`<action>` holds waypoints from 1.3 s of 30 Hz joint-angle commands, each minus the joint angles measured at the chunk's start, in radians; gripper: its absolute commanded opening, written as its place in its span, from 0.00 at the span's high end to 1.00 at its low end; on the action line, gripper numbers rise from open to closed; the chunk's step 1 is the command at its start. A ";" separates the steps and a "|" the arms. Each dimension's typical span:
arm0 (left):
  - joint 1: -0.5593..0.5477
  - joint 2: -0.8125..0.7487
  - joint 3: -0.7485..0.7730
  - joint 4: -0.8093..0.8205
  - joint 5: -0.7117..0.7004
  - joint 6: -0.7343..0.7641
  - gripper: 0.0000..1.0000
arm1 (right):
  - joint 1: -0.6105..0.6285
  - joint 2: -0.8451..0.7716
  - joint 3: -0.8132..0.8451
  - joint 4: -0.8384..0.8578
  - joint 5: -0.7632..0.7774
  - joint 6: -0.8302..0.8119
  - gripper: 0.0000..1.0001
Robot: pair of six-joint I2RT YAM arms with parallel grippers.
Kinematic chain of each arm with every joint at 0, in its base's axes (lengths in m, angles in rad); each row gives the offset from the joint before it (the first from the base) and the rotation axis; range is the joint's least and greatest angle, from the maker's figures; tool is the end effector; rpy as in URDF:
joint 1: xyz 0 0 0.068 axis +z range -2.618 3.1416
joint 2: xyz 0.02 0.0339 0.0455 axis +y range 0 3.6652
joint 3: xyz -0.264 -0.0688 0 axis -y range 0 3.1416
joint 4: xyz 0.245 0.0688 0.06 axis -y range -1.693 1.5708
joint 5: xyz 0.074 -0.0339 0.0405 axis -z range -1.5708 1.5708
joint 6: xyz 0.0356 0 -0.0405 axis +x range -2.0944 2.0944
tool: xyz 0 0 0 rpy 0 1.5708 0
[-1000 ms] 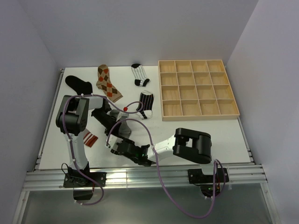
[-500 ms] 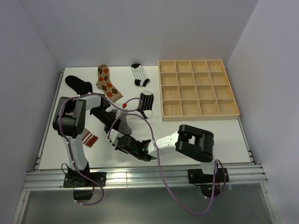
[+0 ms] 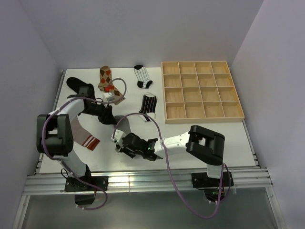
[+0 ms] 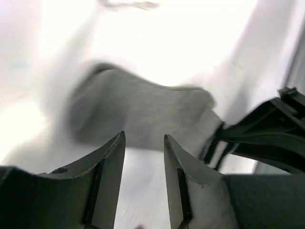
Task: Roll the socks
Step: Roll the sock at the center of the board.
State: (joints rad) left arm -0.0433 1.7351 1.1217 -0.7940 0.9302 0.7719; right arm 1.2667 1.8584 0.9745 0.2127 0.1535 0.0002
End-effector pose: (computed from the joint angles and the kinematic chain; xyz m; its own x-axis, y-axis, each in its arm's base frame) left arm 0.3120 -0.0421 0.1880 -0.5975 0.4432 -0.6683 0.7995 0.3940 -0.4534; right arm 0.1196 0.3630 0.1474 -0.1864 -0.5933 -0.7831 -0.9070 0.4103 -0.0949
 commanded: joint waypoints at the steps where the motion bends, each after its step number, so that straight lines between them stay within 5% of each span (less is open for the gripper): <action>1: 0.088 -0.121 -0.063 0.270 0.033 -0.190 0.57 | -0.038 -0.019 -0.014 -0.137 -0.149 0.069 0.84; 7: 0.166 -0.247 -0.152 0.383 0.003 -0.215 0.54 | -0.154 0.010 0.076 -0.285 -0.380 0.104 0.84; 15: 0.151 -0.448 -0.327 0.346 -0.031 0.039 0.45 | -0.305 0.126 0.255 -0.495 -0.682 0.119 0.83; 25: -0.194 -0.649 -0.554 0.487 -0.270 0.093 0.38 | -0.363 0.286 0.489 -0.702 -0.854 0.144 0.81; 39: -0.291 -0.638 -0.645 0.529 -0.260 0.122 0.28 | -0.415 0.337 0.507 -0.654 -0.988 0.238 0.80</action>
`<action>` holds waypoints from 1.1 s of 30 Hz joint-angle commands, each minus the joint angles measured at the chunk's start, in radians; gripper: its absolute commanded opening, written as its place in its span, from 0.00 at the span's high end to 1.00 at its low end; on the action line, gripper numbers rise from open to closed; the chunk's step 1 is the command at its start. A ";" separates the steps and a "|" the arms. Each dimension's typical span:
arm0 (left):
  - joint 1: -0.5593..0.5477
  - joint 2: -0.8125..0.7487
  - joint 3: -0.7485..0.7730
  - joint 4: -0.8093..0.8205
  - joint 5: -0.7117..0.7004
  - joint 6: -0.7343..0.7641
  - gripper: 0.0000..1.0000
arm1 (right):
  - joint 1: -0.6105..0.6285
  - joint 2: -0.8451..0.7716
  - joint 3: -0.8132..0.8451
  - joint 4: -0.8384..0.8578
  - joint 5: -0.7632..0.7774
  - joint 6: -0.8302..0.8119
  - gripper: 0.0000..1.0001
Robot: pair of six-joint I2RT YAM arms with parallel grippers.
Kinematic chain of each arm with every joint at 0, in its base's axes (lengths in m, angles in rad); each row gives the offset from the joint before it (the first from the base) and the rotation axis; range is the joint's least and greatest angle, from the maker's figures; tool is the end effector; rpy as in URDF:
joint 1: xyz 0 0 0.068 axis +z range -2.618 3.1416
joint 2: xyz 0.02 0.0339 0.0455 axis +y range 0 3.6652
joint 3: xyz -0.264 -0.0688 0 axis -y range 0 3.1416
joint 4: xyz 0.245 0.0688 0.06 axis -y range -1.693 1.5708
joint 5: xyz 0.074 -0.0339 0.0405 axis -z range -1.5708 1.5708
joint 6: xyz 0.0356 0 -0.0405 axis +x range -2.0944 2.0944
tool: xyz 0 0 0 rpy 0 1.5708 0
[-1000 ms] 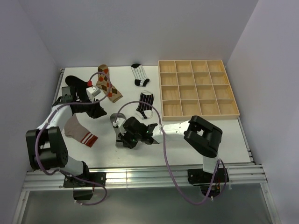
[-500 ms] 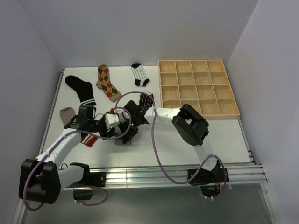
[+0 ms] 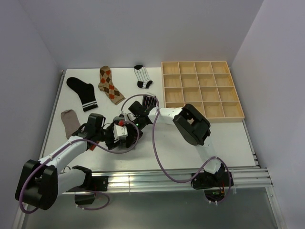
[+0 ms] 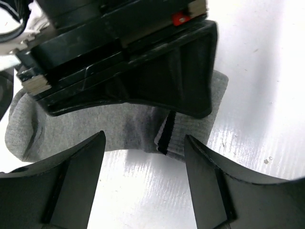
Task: Roll the socks
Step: Roll the sock at the center of the board.
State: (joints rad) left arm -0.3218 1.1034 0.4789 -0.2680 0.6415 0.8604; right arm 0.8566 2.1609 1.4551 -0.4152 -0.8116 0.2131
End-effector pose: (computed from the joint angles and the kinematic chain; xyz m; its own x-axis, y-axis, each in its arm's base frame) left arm 0.1823 -0.0832 0.1748 -0.0196 0.6468 -0.7624 0.9575 0.2315 0.1718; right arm 0.2655 0.3457 0.1309 -0.7302 -0.6201 -0.2868 -0.5855 0.3517 0.7304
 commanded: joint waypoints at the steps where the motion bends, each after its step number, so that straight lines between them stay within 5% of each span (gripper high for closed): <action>1: -0.013 -0.011 -0.003 -0.003 0.032 0.040 0.27 | -0.008 0.037 0.027 -0.025 -0.023 0.028 0.80; 11: -0.049 -0.019 -0.006 -0.103 0.076 0.085 0.26 | -0.034 0.066 0.007 0.026 -0.026 0.086 0.80; 25: -0.123 0.055 -0.042 0.036 0.023 0.028 0.28 | -0.051 0.083 0.007 0.039 -0.038 0.109 0.80; 33: -0.149 0.119 -0.046 0.136 -0.054 -0.046 0.43 | -0.056 0.077 -0.032 0.111 -0.069 0.167 0.80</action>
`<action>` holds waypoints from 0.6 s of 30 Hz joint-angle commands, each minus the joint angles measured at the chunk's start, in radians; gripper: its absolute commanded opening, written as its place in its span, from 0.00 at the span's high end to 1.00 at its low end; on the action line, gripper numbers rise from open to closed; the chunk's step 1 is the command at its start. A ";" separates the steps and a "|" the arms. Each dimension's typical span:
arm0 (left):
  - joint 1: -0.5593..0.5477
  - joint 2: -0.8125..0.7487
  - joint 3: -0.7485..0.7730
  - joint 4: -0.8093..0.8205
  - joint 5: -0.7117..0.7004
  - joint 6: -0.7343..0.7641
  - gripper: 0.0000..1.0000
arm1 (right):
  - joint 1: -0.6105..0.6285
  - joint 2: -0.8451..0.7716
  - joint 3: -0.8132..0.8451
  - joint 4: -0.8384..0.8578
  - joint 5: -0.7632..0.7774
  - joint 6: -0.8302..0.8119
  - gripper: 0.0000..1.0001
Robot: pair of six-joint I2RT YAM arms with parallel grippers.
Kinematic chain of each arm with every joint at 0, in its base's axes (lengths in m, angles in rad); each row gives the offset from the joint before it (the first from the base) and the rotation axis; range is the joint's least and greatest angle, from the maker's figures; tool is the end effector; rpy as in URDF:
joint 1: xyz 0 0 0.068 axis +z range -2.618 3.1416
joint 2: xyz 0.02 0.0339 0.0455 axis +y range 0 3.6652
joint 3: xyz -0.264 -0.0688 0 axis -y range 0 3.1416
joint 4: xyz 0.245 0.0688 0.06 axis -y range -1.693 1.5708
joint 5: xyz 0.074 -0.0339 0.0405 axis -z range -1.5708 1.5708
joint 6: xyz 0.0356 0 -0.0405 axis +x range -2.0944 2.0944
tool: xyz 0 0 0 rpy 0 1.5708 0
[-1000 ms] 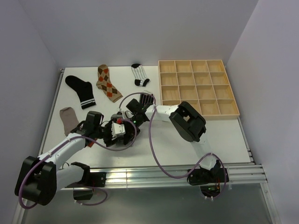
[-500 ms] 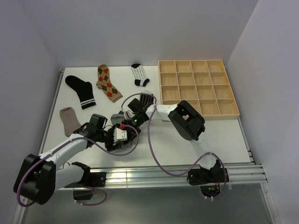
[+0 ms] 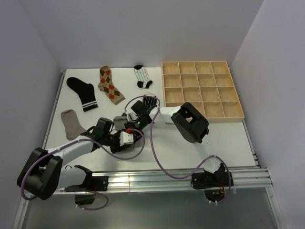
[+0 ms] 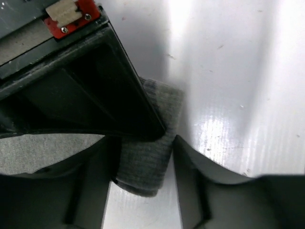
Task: Roll the socks
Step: Roll the sock at the center of the board.
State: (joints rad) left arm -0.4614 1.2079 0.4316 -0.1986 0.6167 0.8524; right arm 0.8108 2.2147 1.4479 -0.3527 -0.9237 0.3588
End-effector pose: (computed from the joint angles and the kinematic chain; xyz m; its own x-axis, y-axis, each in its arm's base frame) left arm 0.1708 -0.1079 0.1462 0.0045 0.6837 -0.7298 0.9883 0.1083 0.1075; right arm 0.2813 0.3372 0.1120 -0.8181 -0.5535 -0.1562 -0.4159 0.3818 0.8254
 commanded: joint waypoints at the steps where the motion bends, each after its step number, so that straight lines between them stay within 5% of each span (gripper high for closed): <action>1: -0.008 0.025 0.002 0.071 -0.038 -0.039 0.47 | -0.010 0.019 -0.033 0.076 0.036 0.032 0.80; 5: -0.010 0.051 0.002 0.080 -0.058 -0.045 0.76 | -0.016 -0.010 -0.079 0.132 0.037 0.092 0.77; 11: -0.010 0.096 0.074 -0.034 0.017 -0.058 0.98 | -0.025 -0.166 -0.228 0.249 0.218 0.124 0.58; 14: 0.007 0.133 0.124 -0.119 0.081 -0.030 1.00 | -0.032 -0.281 -0.358 0.348 0.322 0.155 0.43; 18: 0.061 0.201 0.194 -0.246 0.161 0.023 1.00 | -0.039 -0.417 -0.510 0.484 0.460 0.204 0.38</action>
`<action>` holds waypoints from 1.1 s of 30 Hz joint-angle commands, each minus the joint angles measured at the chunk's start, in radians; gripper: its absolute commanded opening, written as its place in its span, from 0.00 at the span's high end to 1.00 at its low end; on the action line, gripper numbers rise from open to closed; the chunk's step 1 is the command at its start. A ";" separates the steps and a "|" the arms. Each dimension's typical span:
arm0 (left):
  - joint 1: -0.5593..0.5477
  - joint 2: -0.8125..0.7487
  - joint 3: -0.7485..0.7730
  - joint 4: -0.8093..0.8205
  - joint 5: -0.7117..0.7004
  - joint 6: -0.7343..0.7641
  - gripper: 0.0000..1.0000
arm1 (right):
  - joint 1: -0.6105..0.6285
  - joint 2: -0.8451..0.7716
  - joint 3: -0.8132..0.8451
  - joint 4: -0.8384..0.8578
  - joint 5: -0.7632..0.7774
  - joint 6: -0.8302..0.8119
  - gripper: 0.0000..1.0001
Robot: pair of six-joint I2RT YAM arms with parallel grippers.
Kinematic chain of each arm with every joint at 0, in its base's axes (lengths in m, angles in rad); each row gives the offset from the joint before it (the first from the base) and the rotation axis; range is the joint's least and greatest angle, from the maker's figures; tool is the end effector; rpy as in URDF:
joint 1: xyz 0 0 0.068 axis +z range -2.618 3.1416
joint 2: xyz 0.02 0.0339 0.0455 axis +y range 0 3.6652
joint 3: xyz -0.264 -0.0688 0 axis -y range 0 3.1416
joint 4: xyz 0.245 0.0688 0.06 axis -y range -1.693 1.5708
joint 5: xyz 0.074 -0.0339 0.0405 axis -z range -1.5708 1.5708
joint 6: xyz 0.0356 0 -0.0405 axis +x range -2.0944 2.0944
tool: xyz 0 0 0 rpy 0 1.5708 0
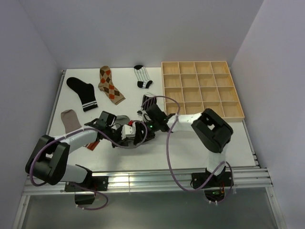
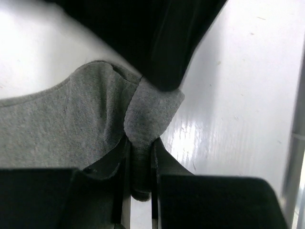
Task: Roll the socks
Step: Roll the sock at the center of the board.
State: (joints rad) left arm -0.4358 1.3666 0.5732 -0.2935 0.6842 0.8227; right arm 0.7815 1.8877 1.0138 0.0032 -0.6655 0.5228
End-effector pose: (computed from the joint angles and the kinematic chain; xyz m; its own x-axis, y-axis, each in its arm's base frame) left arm 0.1975 -0.1168 0.1496 -0.1107 0.6781 -0.7266 0.9920 0.1195 -0.0396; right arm 0.2481 0.2771 0.1370 -0.8880 -0.3278 -0.3224 -0.4536 0.5100 0.7308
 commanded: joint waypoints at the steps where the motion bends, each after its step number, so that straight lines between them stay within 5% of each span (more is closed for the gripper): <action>1: 0.046 0.060 0.089 -0.182 0.112 0.067 1.00 | -0.011 -0.113 -0.128 0.170 0.225 0.061 0.38; 14: 0.189 0.487 0.433 -0.735 0.248 0.345 1.00 | 0.120 -0.401 -0.405 0.439 0.622 -0.098 0.38; 21: 0.201 0.644 0.565 -0.920 0.241 0.444 1.00 | 0.343 -0.291 -0.279 0.446 0.803 -0.372 0.34; 33: 0.203 0.704 0.606 -0.980 0.213 0.428 1.00 | 0.435 -0.145 -0.147 0.423 0.869 -0.504 0.29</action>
State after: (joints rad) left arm -0.2344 2.0563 1.1603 -1.2488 0.9321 1.2160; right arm 1.1843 1.7195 0.8017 0.4042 0.1452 0.0834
